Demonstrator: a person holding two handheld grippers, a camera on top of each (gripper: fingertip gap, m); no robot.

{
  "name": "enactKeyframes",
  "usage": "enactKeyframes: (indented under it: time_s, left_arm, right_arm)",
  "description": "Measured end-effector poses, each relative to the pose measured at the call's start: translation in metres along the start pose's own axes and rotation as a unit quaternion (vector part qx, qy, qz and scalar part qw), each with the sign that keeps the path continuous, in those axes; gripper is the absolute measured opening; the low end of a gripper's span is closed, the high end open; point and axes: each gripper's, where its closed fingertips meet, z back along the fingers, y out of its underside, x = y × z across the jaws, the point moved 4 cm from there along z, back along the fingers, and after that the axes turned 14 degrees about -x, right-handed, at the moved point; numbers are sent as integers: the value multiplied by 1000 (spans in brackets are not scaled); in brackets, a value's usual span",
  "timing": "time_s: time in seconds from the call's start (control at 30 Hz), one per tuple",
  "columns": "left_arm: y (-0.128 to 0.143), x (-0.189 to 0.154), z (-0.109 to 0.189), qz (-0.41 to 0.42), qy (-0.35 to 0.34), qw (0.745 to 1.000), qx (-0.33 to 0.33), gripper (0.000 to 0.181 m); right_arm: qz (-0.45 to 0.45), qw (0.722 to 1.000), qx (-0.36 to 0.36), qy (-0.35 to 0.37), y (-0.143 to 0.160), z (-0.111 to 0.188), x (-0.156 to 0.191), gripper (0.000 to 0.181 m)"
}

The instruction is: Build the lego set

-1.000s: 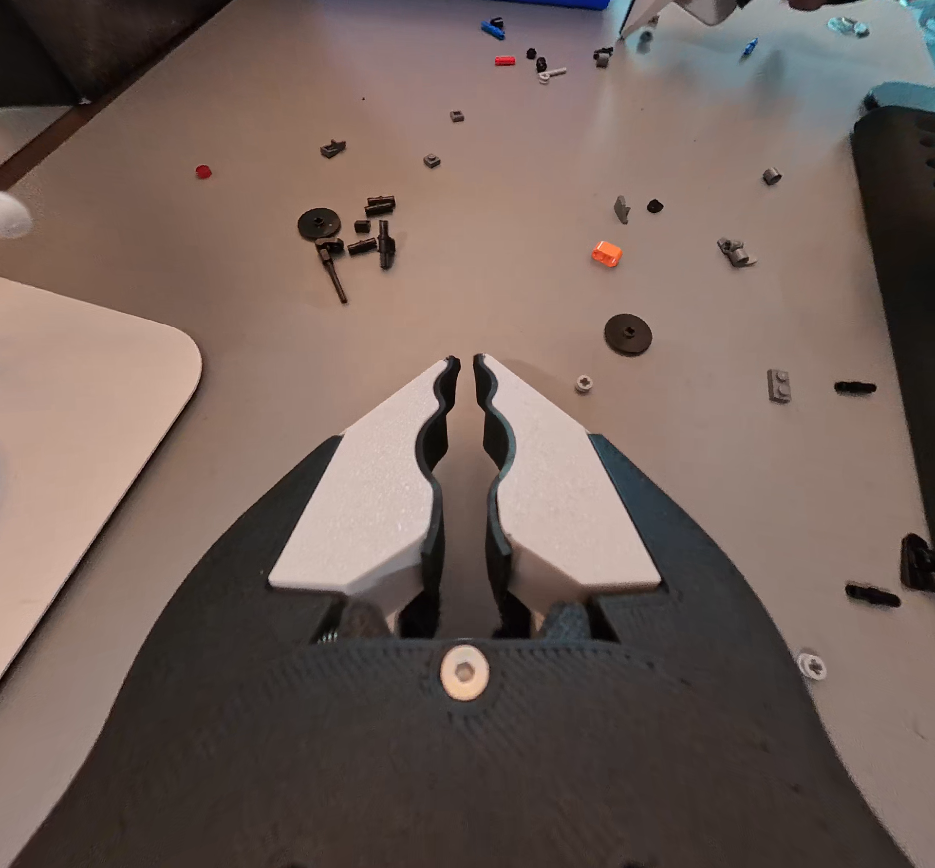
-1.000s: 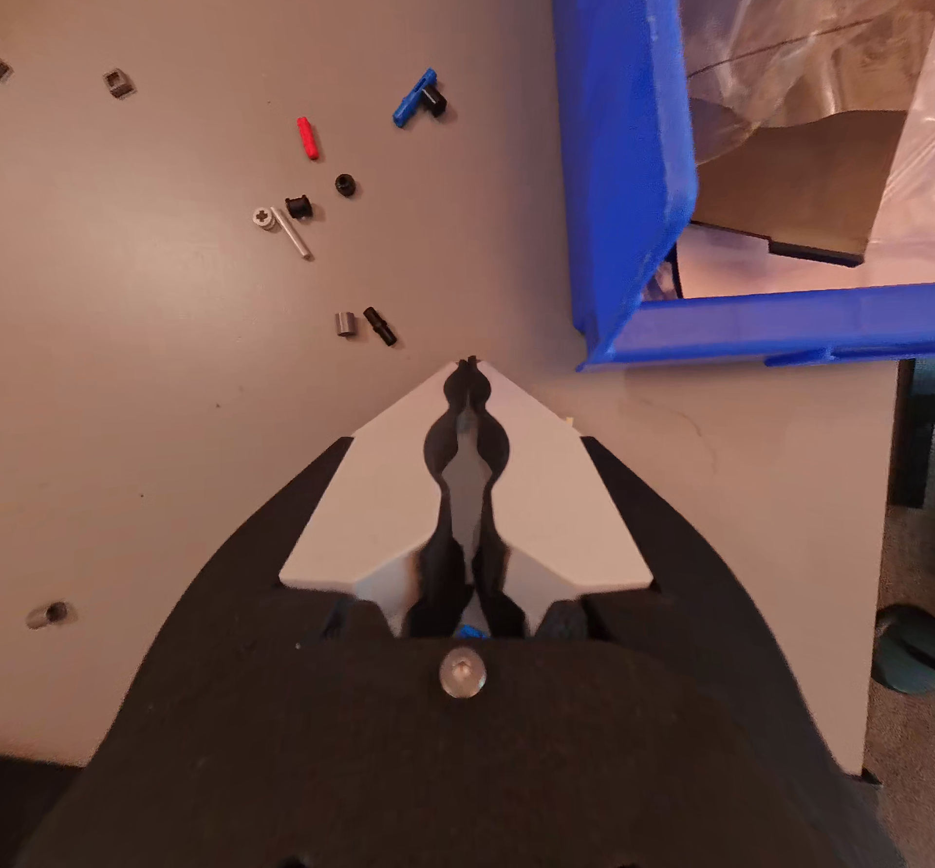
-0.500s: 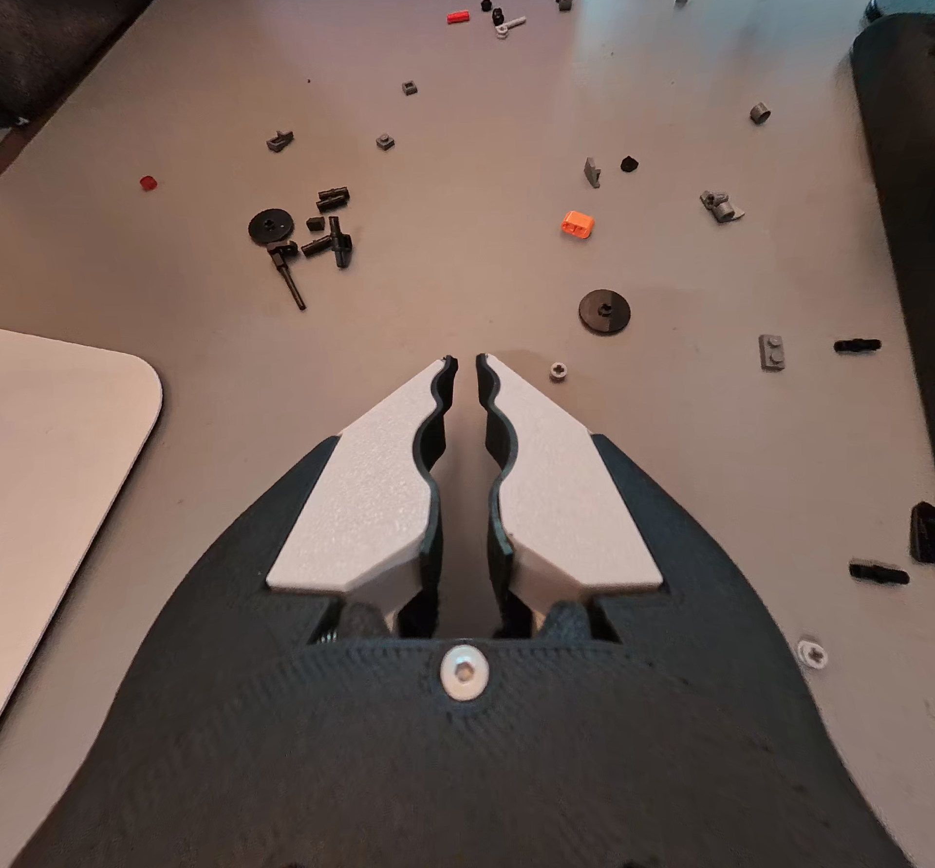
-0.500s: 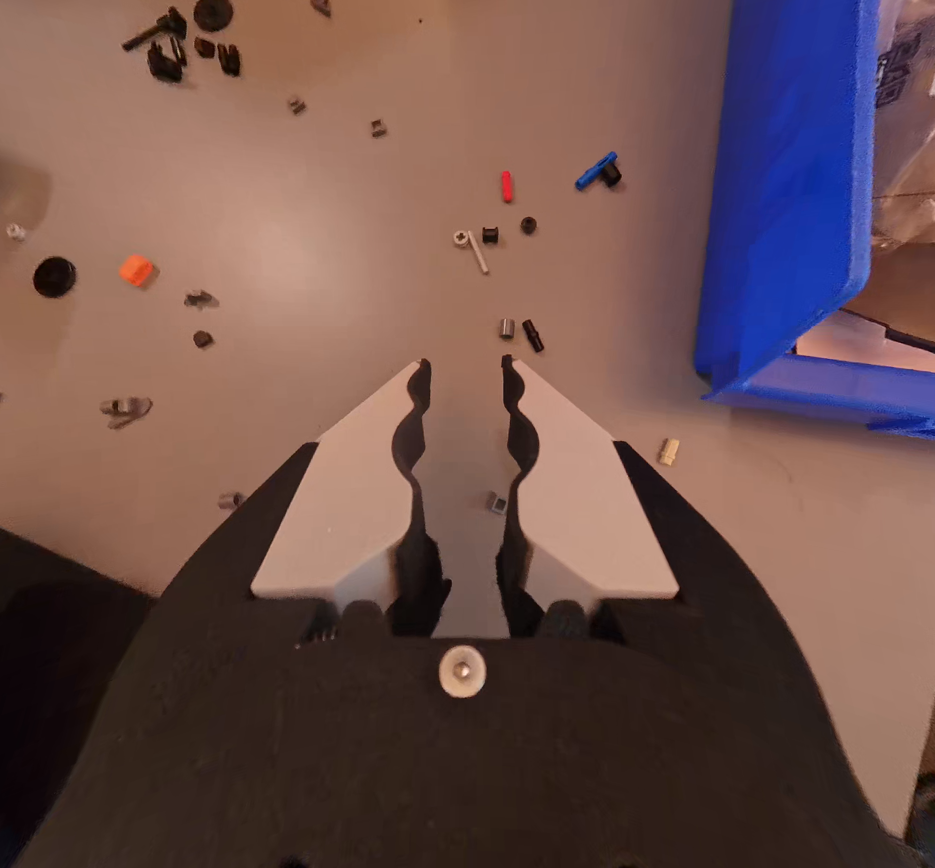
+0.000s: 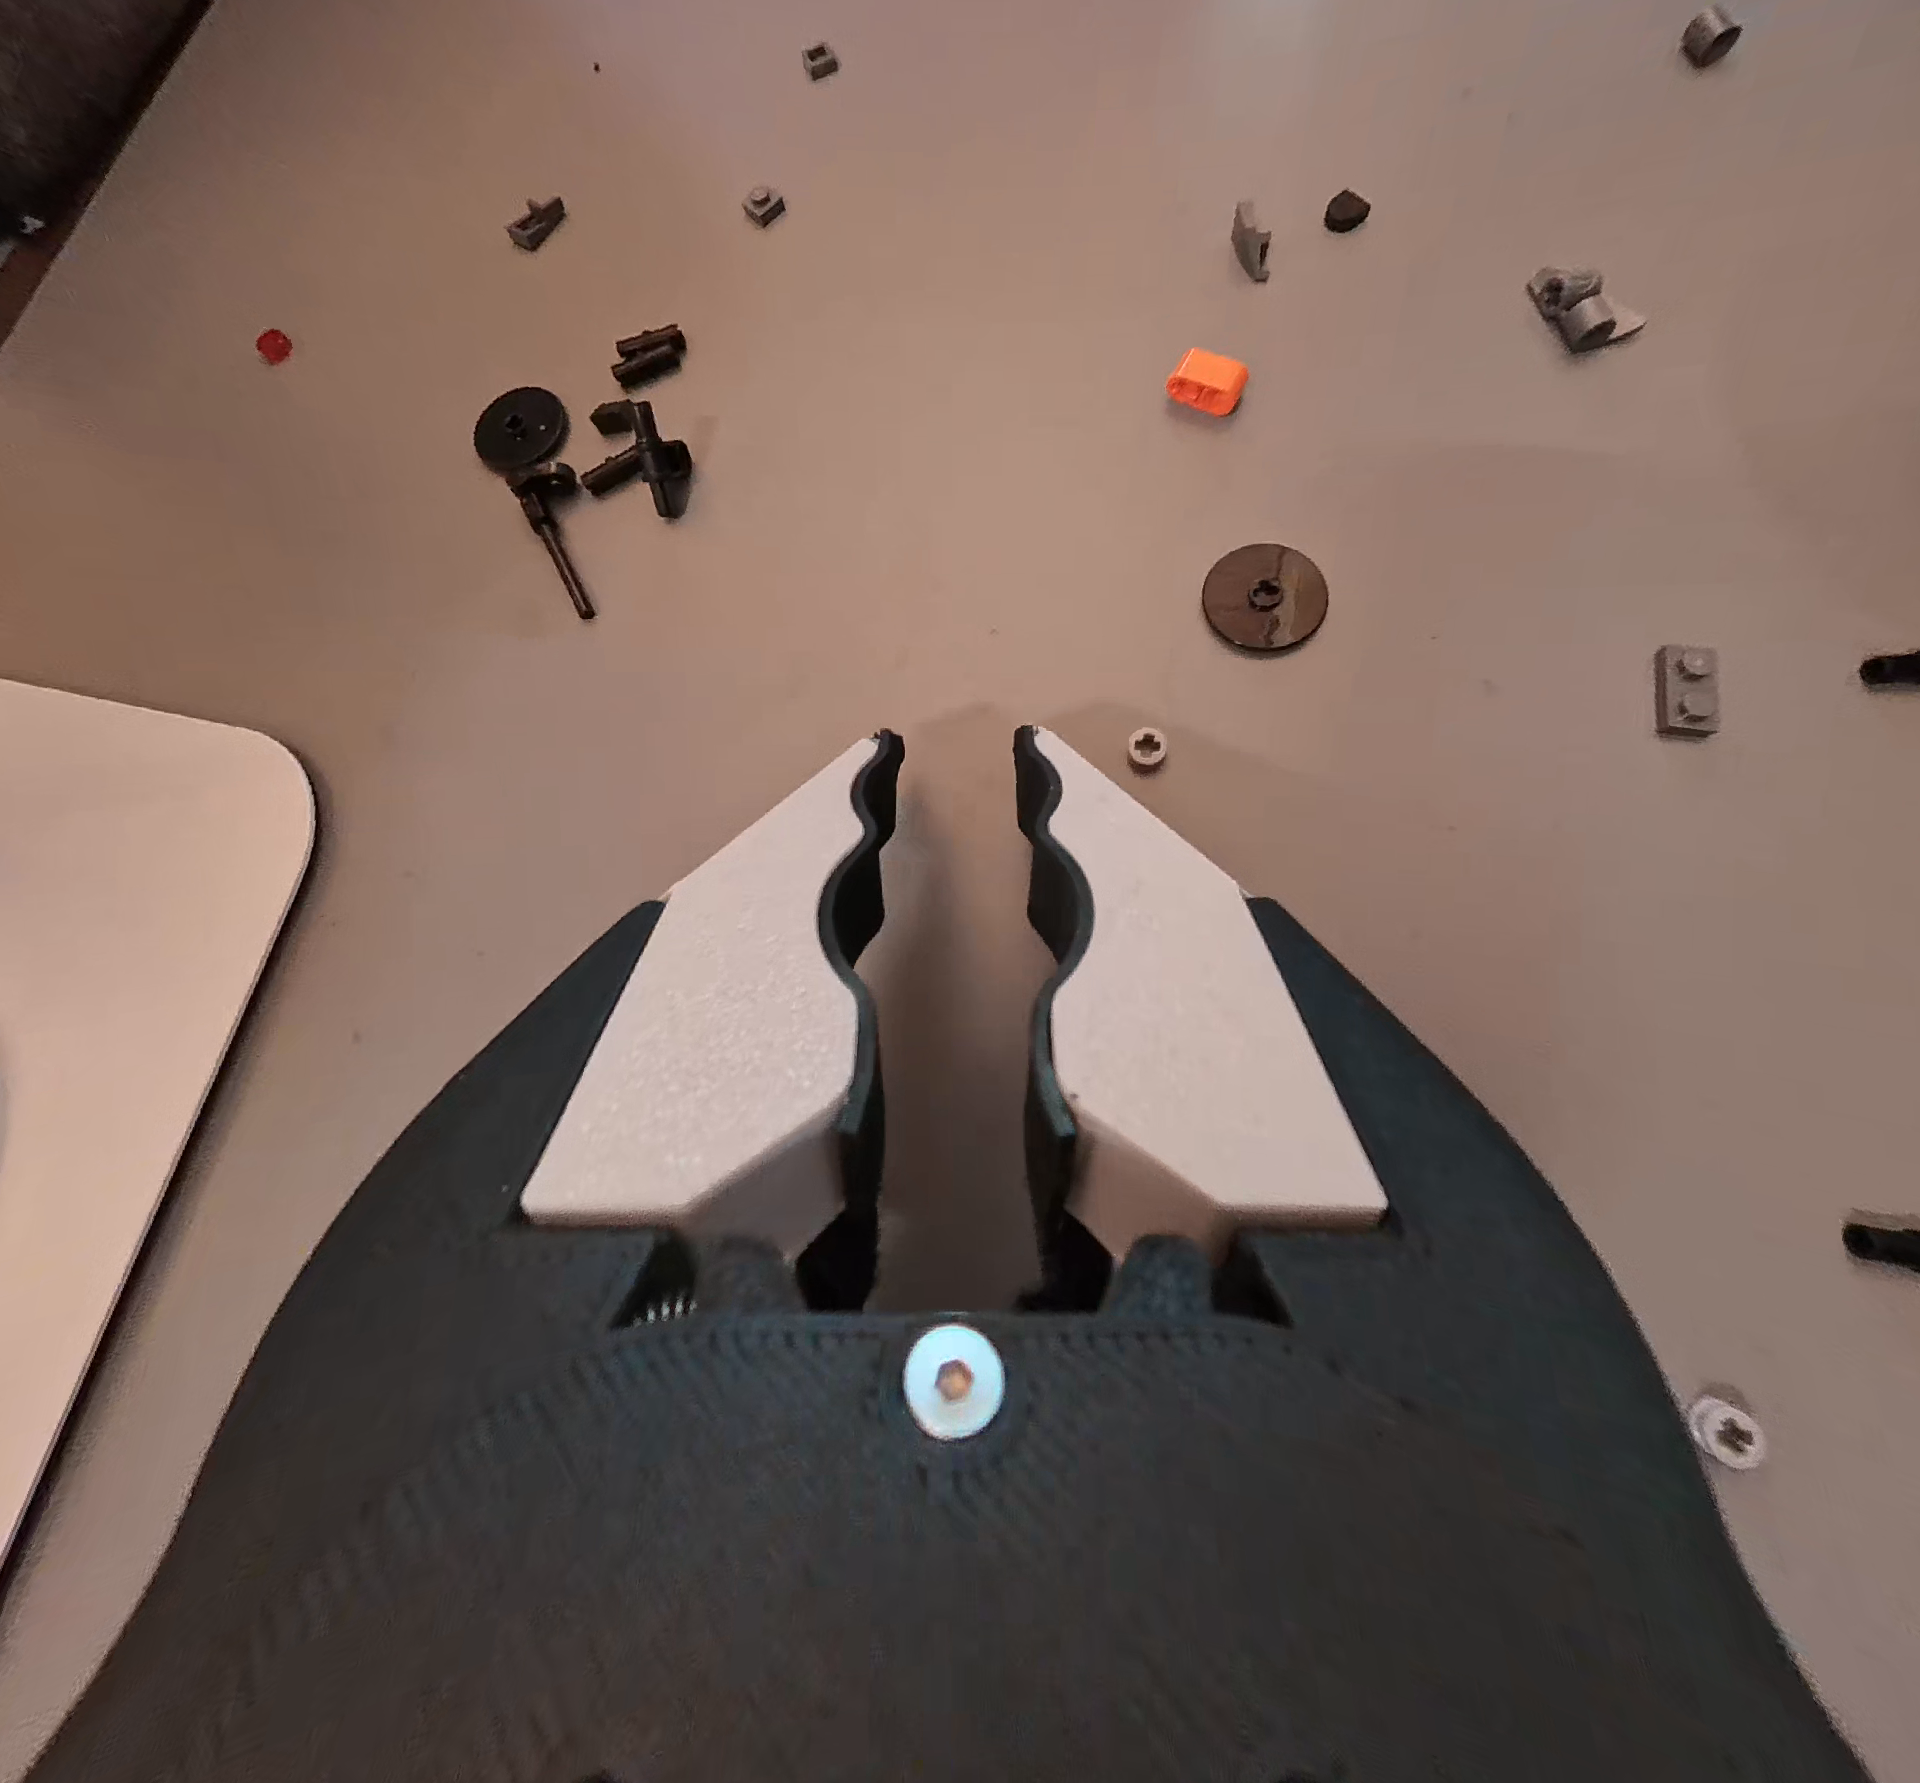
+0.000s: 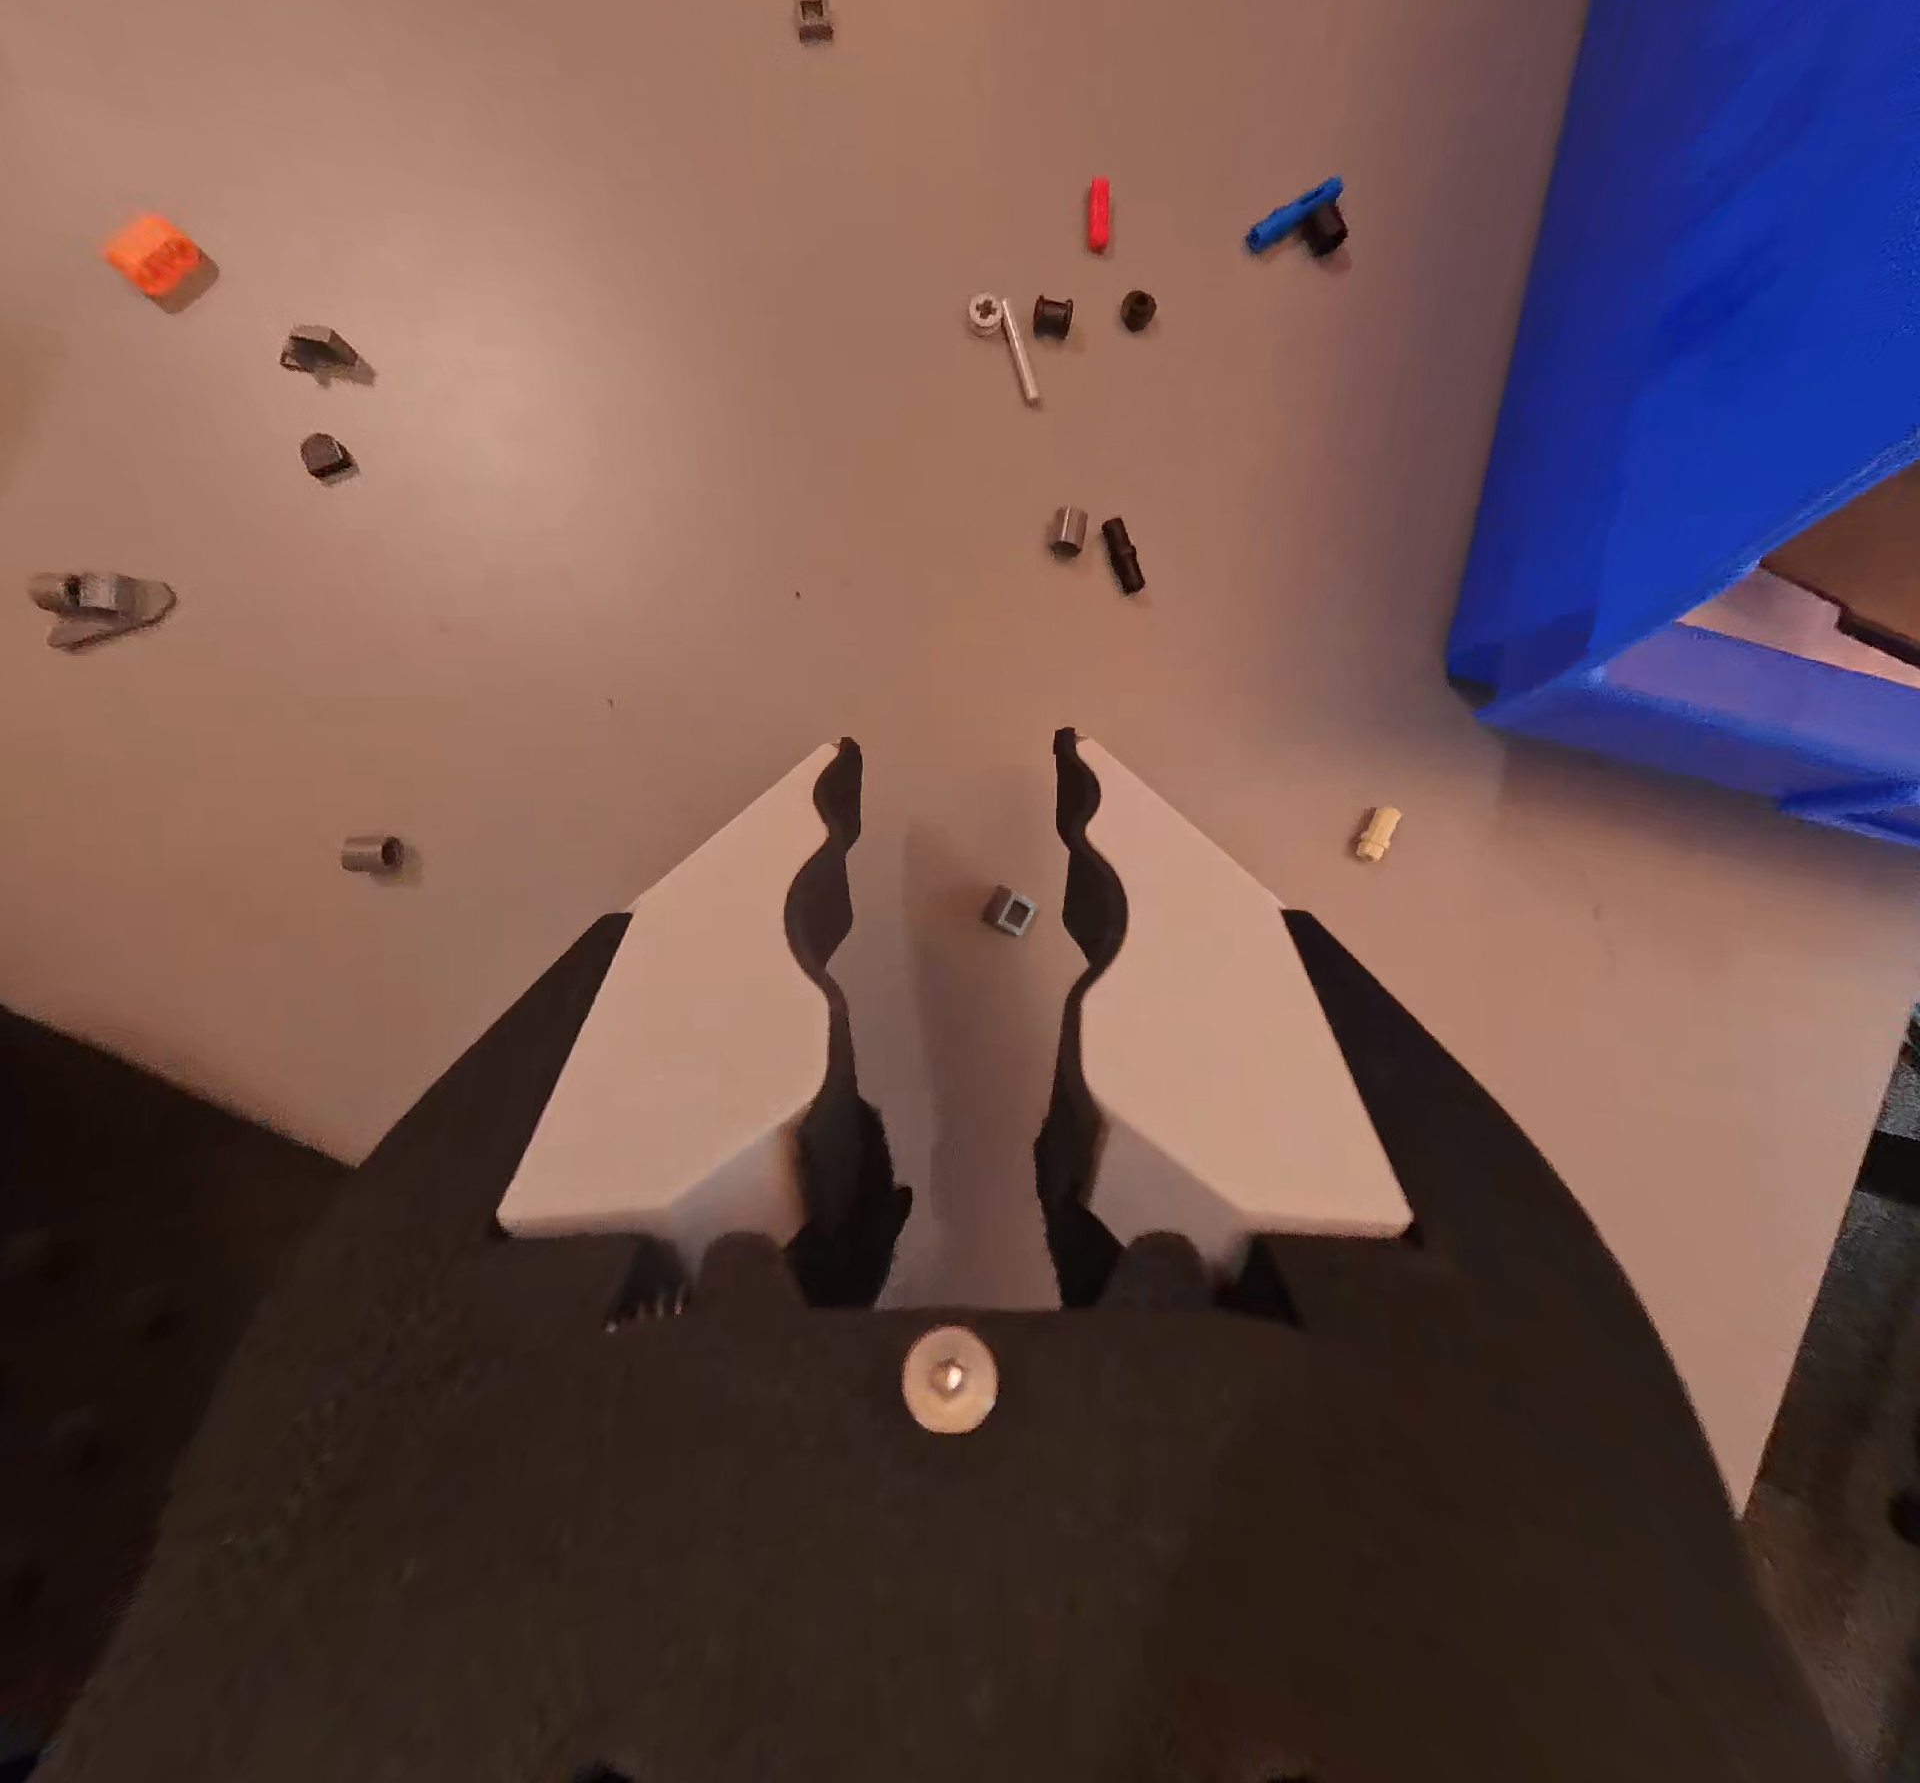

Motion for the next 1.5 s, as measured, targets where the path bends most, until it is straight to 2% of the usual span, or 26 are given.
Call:
enactKeyframes:
  time_s: [0.17,0.43,0.6,0.77,0.93,1.0,1.2,1.4,1.5]
  left_arm:
    - [0,3,1,9,0,1000,-4,18]
    - [0,5,3,13,5,1000,-10,16]
    - [-1,6,4,19,8,1000,-17,15]
    - [0,4,3,13,16,1000,-13,14]
    - [5,-2,-4,-30,24,999,19,11]
    - [5,-4,-4,-40,20,999,18,10]
    - [3,-10,0,-41,5,998,39,9]
    - [-5,-8,15,37,-44,998,36,9]
    - [5,-12,22,49,-91,994,45,10]
  right_arm:
    - [-4,1000,16,-1,12,-6,-2,33]
    - [-34,999,-15,31,-3,0,-24,32]
    - [-33,999,-14,35,-13,-31,-30,41]
    - [-59,998,-11,32,-13,-52,-30,34]
    - [-62,998,-13,29,-15,-54,-30,16]
    - [-56,998,-17,22,-16,-54,-27,9]
    - [-43,999,-23,-15,-21,-59,-7,9]
    - [-16,998,-19,-62,-31,-71,18,9]
    - [10,996,-14,-84,-40,-81,31,9]
